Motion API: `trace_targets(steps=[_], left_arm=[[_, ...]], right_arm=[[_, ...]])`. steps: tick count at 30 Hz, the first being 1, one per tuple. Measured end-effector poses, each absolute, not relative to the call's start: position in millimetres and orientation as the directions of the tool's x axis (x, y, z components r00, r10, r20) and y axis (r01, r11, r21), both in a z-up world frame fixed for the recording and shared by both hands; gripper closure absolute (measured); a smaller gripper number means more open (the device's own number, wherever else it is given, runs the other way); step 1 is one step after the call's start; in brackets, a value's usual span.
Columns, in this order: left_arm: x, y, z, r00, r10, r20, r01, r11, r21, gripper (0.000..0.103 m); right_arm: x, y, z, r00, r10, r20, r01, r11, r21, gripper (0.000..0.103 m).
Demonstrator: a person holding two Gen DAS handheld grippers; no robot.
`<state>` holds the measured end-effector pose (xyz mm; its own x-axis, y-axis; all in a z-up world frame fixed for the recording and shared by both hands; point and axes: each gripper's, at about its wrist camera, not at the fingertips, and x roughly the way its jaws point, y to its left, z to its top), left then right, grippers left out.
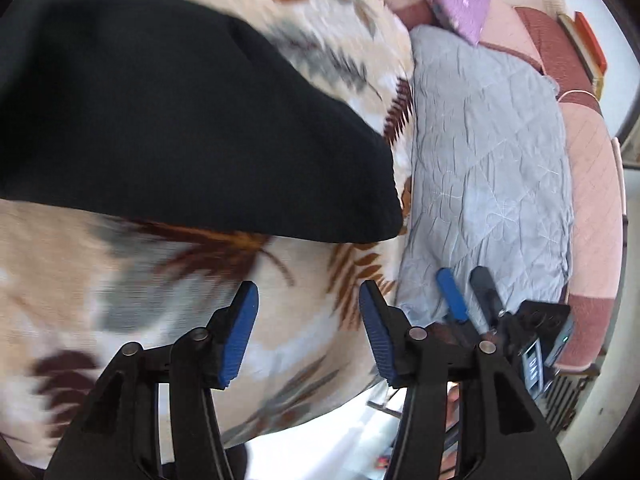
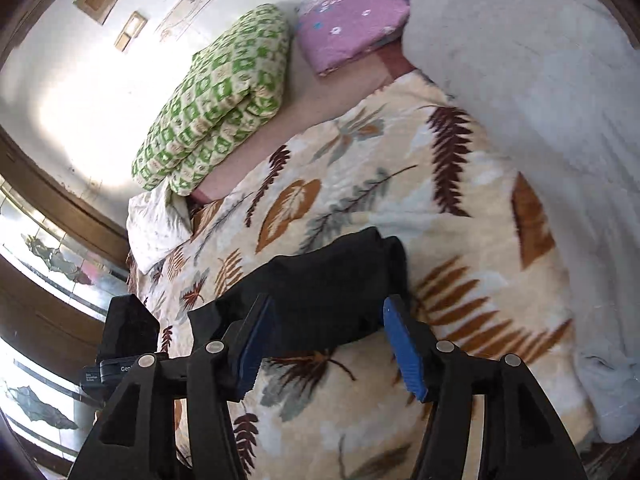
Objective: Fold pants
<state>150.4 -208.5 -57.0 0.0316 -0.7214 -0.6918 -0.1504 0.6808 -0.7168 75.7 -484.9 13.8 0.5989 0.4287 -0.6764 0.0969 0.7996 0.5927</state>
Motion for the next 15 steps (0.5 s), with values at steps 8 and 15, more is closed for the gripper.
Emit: trace_targets(steps=[8,15], left_arm=[[147.9,-220.1,-59.8,0.051,-0.74,-0.671,-0.199,0.65,-0.733,0.052],[141.3,-202.5,-62.7,0.076,-0.731,-0.678,-0.238,0.647,-0.724,0.052]], right_arm=[[110.5,-511.9,-56.8,0.568,0.55,-0.613,0.183,0.642,0.745,0.039],[168.5,-499.8,-93.8,0.5,0.632,-0.593,0.195,0.585,0.788,0.038]])
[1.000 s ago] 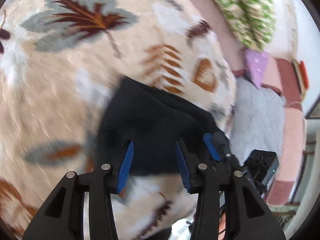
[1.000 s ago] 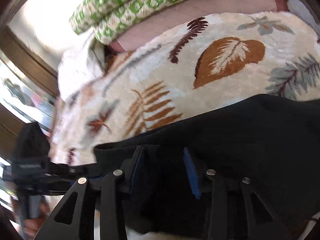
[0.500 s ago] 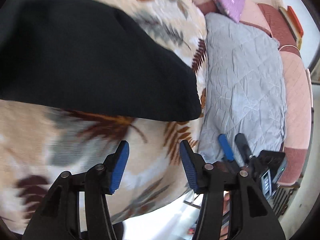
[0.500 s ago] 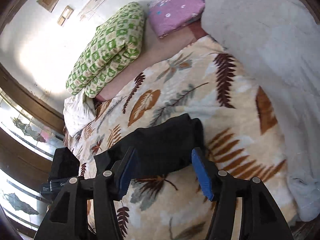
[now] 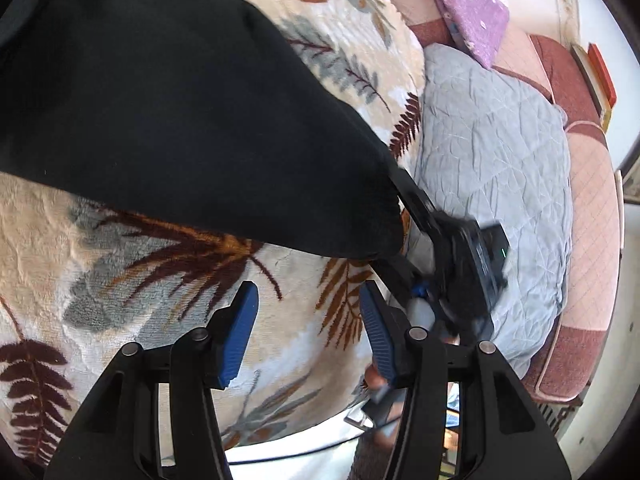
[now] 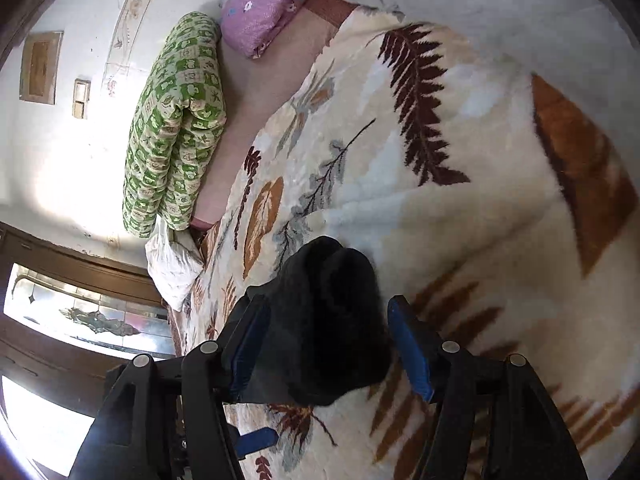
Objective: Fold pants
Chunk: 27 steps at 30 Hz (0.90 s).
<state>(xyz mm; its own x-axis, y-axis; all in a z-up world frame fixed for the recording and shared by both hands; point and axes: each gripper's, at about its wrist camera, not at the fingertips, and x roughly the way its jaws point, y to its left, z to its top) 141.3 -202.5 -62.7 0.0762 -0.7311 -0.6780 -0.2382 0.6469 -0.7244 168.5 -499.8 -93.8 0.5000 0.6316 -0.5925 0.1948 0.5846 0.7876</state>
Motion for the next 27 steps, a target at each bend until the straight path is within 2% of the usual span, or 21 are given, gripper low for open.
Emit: trace_targets(steps=[2,6,7,8,9,19,20,21,22,27], left_arm=[[141.5,-204.4,-67.2,0.079,-0.74,-0.668,-0.269,0.629,-0.729,0.052],[141.7,-216.0,-72.5,0.092,-0.754,-0.65,-0.31,0.599,-0.739,0.052],[141.5,-220.1,-74.0,0.1,-0.756,-0.646,-0.319,0.591,-0.741,0.052],[142.0,-224.0,-75.6,0.104,-0.757,-0.645,-0.325,0.587,-0.742,0.052],[141.7,-229.4,-78.8,0.108,-0.758,-0.643,-0.338,0.58,-0.741,0.052],[156.4,-231.1,-102.9,0.209,-0.751,-0.626,-0.466,0.487,-0.739,0.054],[158.4,-230.8,-103.9,0.213,-0.751,-0.624,-0.466,0.484,-0.741,0.059],[162.7,-232.4,-105.9,0.214,-0.757,-0.617,-0.459,0.479,-0.748,0.076],[167.4,-234.5,-109.0,0.203,-0.769,-0.606,-0.456,0.473,-0.753,0.087],[178.7,-230.4,-113.7,0.169,-0.793,-0.586,-0.439,0.471,-0.765,0.093]], right_arm=[[184.8,-491.8,-105.2,0.446,0.67,-0.594,0.187,0.579,0.794,0.034],[202.9,-488.8,-107.0,0.387,0.747,-0.54,0.143,0.53,0.836,0.034],[204.0,-489.0,-104.7,0.383,0.73,-0.565,0.137,0.56,0.817,0.048],[205.4,-488.5,-102.3,0.374,0.714,-0.592,0.124,0.594,0.795,0.074],[206.0,-489.0,-100.5,0.366,0.71,-0.602,0.118,0.606,0.787,0.081],[200.6,-489.5,-82.4,0.41,0.708,-0.575,0.146,0.571,0.808,0.082],[200.8,-490.7,-83.3,0.408,0.712,-0.572,0.155,0.563,0.812,0.082],[201.9,-491.9,-84.1,0.407,0.711,-0.573,0.165,0.56,0.812,0.082],[202.8,-492.6,-84.9,0.408,0.707,-0.577,0.174,0.56,0.81,0.082],[203.5,-493.7,-91.7,0.414,0.699,-0.583,0.208,0.551,0.808,0.082]])
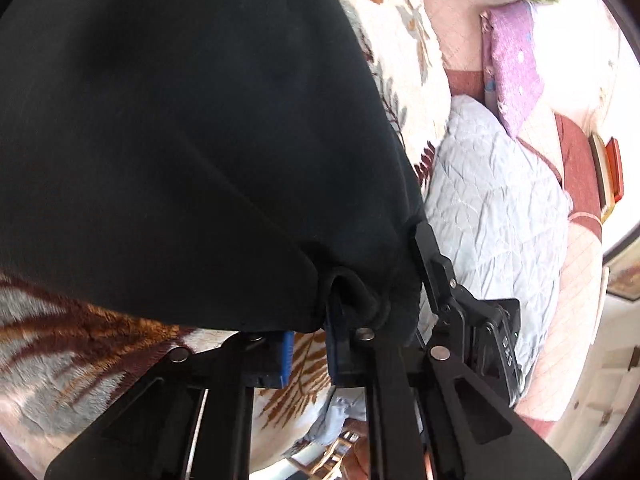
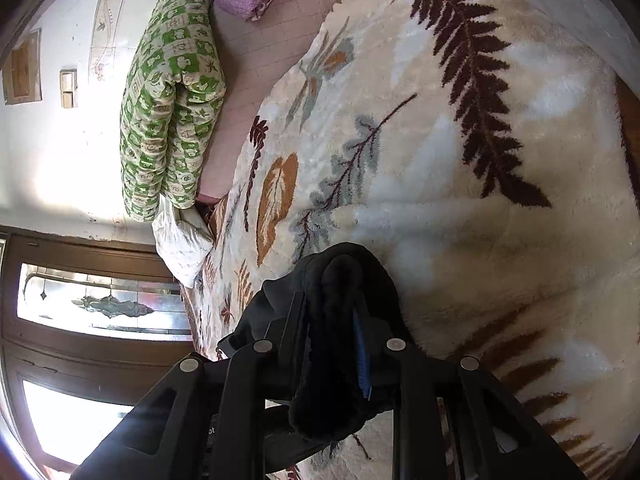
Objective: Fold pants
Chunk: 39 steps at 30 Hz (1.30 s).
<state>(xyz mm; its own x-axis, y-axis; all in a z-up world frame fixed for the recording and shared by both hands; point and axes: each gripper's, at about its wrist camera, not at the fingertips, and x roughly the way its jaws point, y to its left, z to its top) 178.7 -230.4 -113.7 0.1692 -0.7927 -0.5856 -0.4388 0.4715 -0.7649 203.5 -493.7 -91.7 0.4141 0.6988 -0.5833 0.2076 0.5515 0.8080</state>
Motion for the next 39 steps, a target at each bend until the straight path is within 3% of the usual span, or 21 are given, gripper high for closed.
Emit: trace_targets(steps=[13,24,33,39], left_arm=[[166.1,-194.5,-72.4,0.185,-0.847,-0.498,-0.366,0.411,-0.835,0.093],[158.4,-87.5,-47.0,0.296,-0.852,-0.431,-0.377,0.31,-0.873,0.093],[144.1,7.7,-63.7,0.372,-0.809,-0.456,-0.447,0.275,-0.851,0.097],[139.1,58.8,-84.5,0.384,-0.771,-0.508,-0.505,0.285,-0.815,0.097]], right_arm=[[186.6,-470.8,-44.0,0.484,0.641,-0.595,0.173,0.596,0.784,0.086],[189.2,-369.7,9.4,0.462,0.614,-0.64,0.08,0.69,0.719,0.086],[196.6,-247.0,1.3,0.368,0.632,-0.682,-0.004,0.735,0.678,0.086],[199.2,-169.0,-22.7,0.285,0.576,-0.766,-0.074,0.81,0.582,0.086]])
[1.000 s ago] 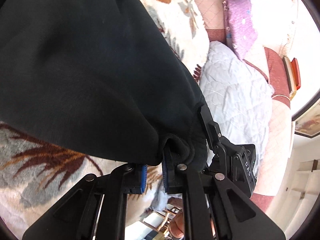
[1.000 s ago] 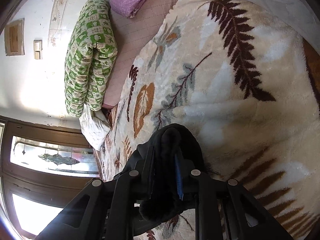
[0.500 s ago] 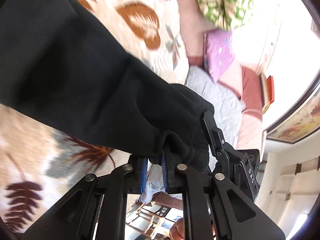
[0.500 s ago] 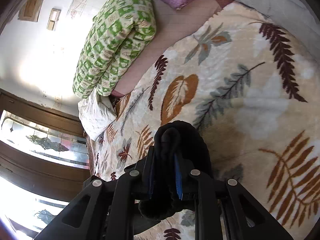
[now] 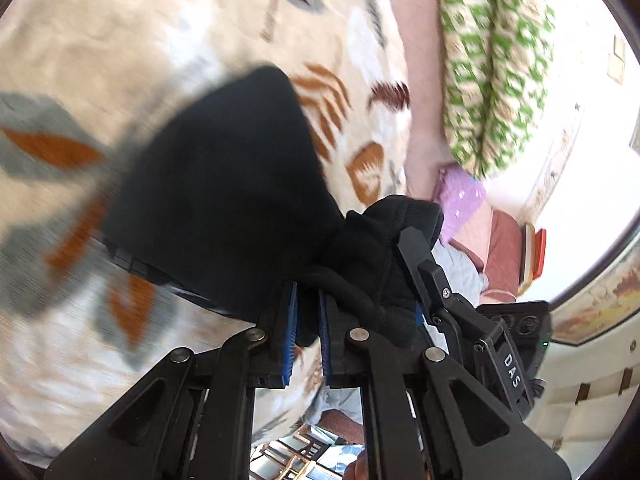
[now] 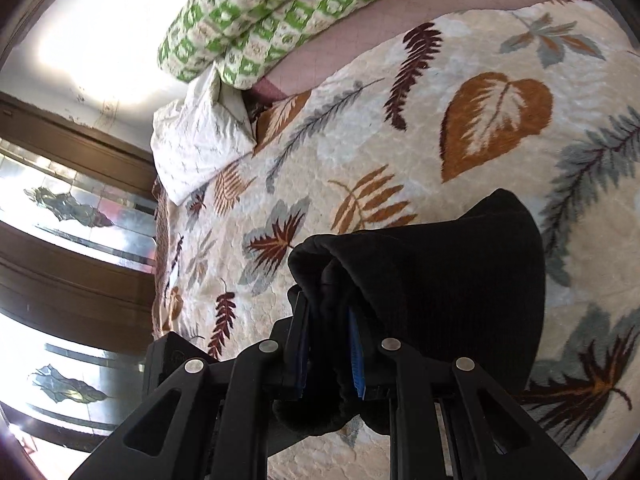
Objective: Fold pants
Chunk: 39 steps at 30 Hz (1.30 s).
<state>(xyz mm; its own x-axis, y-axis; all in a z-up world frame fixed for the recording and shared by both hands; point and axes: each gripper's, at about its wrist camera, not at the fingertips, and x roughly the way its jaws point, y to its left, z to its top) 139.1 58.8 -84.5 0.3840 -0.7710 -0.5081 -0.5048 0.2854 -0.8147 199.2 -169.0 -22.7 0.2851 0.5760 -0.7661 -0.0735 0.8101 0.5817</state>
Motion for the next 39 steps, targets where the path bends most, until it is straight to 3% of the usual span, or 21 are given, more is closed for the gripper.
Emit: trace_targets(steps=[10,16,18,21,22,25,29,34,39], left_arm=[[126.6,97.0,-100.3,0.381,-0.758,-0.529,-0.553,0.272,-0.788,0.097],[122.6,115.2,-107.7,0.36,-0.75,-0.555,-0.599,0.27,-0.754,0.096],[120.0,127.1,-99.7,0.369,-0.725,-0.582,-0.59,0.301,-0.749,0.096],[117.3,146.6,-86.0,0.385,-0.681,-0.622,-0.571,0.354,-0.741,0.087],[116.7,153.7,-81.6,0.395,-0.671,-0.628,-0.568,0.359,-0.741,0.079],[122.6,164.1,-72.0,0.383,-0.66,-0.647,-0.542,0.406,-0.735,0.069],[143.3,155.8,-58.2,0.308,-0.684,-0.661,-0.479,0.489,-0.729,0.068],[175.6,112.6,-33.1,0.142,-0.675,-0.724,-0.321,0.661,-0.679,0.062],[200.6,76.1,-15.5,0.057,-0.589,-0.806,-0.179,0.789,-0.588,0.059]], right_arm=[[194.1,-101.3,-36.7,0.194,0.54,-0.819,-0.186,0.84,0.51,0.085],[193.0,-69.0,-50.6,0.165,0.5,-0.85,-0.225,0.858,0.461,0.069],[192.3,-63.5,-52.2,0.17,0.478,-0.862,-0.23,0.87,0.437,0.068],[185.7,-62.4,-37.0,0.199,0.478,-0.855,-0.265,0.867,0.423,0.062],[181.7,-64.9,-28.5,0.22,0.486,-0.846,-0.275,0.863,0.424,0.062],[163.0,-87.3,-0.4,0.285,0.576,-0.766,-0.28,0.815,0.508,0.061],[136.8,-146.8,8.6,0.367,0.711,-0.6,-0.151,0.682,0.715,0.041],[115.5,-193.4,-48.1,0.416,0.804,-0.426,0.11,0.42,0.901,0.037],[104.6,-187.6,-108.3,0.47,0.828,-0.305,0.291,0.18,0.94,0.037]])
